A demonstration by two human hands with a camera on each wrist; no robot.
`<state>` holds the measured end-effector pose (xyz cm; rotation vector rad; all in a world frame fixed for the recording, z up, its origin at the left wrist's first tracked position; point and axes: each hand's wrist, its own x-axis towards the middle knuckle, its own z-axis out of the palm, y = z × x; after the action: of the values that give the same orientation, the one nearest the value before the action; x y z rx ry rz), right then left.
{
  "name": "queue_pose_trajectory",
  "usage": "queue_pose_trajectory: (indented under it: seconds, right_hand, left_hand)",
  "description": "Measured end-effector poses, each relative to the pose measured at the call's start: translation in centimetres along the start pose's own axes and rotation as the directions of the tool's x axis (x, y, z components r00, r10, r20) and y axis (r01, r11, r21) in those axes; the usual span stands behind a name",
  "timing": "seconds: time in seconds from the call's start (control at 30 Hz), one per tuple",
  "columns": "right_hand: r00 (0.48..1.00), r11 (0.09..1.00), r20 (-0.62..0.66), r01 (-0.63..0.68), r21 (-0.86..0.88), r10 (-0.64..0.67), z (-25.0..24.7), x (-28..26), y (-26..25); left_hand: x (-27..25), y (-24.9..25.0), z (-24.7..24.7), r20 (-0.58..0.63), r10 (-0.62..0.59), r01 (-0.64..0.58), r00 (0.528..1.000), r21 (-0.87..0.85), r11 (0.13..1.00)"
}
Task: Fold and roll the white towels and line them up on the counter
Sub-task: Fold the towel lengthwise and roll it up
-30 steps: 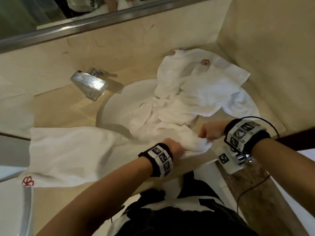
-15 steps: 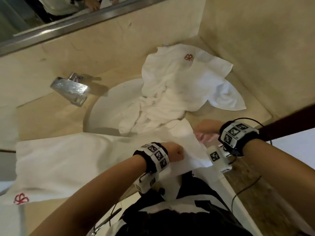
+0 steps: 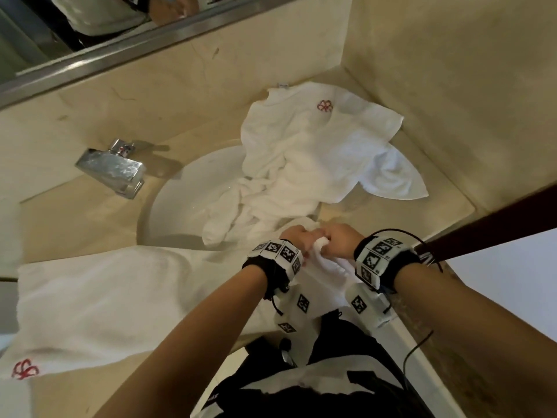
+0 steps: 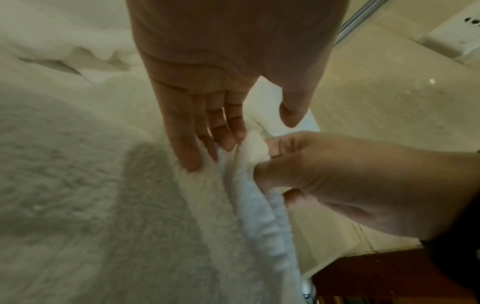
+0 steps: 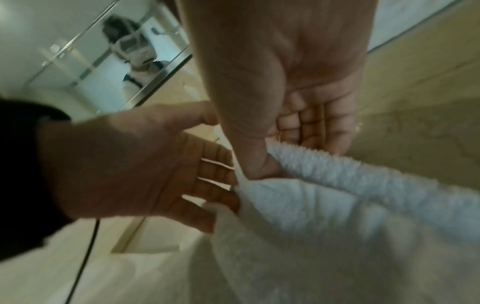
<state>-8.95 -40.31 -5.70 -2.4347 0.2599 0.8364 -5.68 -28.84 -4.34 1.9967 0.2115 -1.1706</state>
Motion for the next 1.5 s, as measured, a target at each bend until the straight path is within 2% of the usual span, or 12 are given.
queue_pose_trajectory:
  seconds: [0.13, 0.3, 0.43, 0.53, 0.6, 0.67, 0.87, 0.97, 1.07, 1.23, 1.37, 1.5]
  right_hand:
    - [0.998, 0.993, 0.058, 0.033, 0.109, -0.040, 0.3, -0.5, 0.7]
    - [0.981, 0.973, 0.178, -0.110, 0.202, 0.074, 0.4, -1.3, 3.2]
    - [0.983, 0.609, 0.172, -0.178, 0.772, 0.070, -1.3, -1.3, 4.1]
    - [0.939, 0.480, 0.342, -0.288, 0.828, -0.027, -2.5, -0.9, 3.9]
    - [0.911, 0.520, 0.413, -0.364, 0.773, 0.023, -3.2, -0.6, 3.1]
    - [0.912, 0.555, 0.393, -0.388, 0.735, 0.116, -3.5, -0.2, 2.6]
    - [0.964, 0.628, -0.026, -0.152, 0.763, 0.266, -3.0, 0.7, 2.3]
    - [0.921, 0.634, -0.176, -0.093, 0.768, 0.347, -2.7, 1.1, 2.7]
    - [0.874, 0.754, -0.272, -0.149, 0.639, 0.403, -2.8, 0.7, 4.2]
    - [0.822, 0.920, -0.494, -0.089, 0.382, 0.285, -2.0, 0.0, 5.7]
    - [0.868, 0.930, -0.423, -0.108, 0.350, 0.260, -2.1, -0.5, 6.4]
    - [0.994, 0.822, -0.013, -0.082, 0.563, 0.108, -2.7, -1.6, 4.8]
  left_hand:
    - [0.0, 0.4, 0.8, 0.036, -0.021, 0.020, 0.999, 0.019, 1.000]
    - [-0.5, 0.8, 1.1, 0.132, -0.094, 0.099, 0.987, -0.030, 0.995]
    - [-0.3, 0.5, 1.4, 0.146, -0.087, 0.082, 0.986, 0.038, 0.996]
    - [-0.2, 0.6, 1.5, 0.136, -0.120, 0.121, 0.983, 0.000, 0.993]
    - [-0.3, 0.4, 1.5, 0.176, -0.066, 0.030, 0.982, 0.201, 0.979]
    - [-0.3, 0.9, 1.2, 0.190, -0.106, 0.100, 0.976, 0.041, 0.994]
    - [-0.6, 1.0, 0.9, 0.212, -0.086, 0.065, 0.973, 0.106, 0.992]
    - [-0.4, 1.4, 0.5, 0.216, -0.107, 0.091, 0.970, 0.085, 0.992]
    - [-0.6, 1.8, -0.1, 0.229, -0.106, 0.083, 0.968, 0.109, 0.991]
    - [-0.5, 1.8, 1.0, 0.308, -0.100, 0.022, 0.946, 0.248, 0.969]
    - [0.0, 2.3, 1.4, 0.225, -0.055, 0.032, 0.973, 0.102, 0.994]
    - [1.0, 3.7, 0.7, 0.124, -0.027, 0.044, 0.992, -0.143, 0.989]
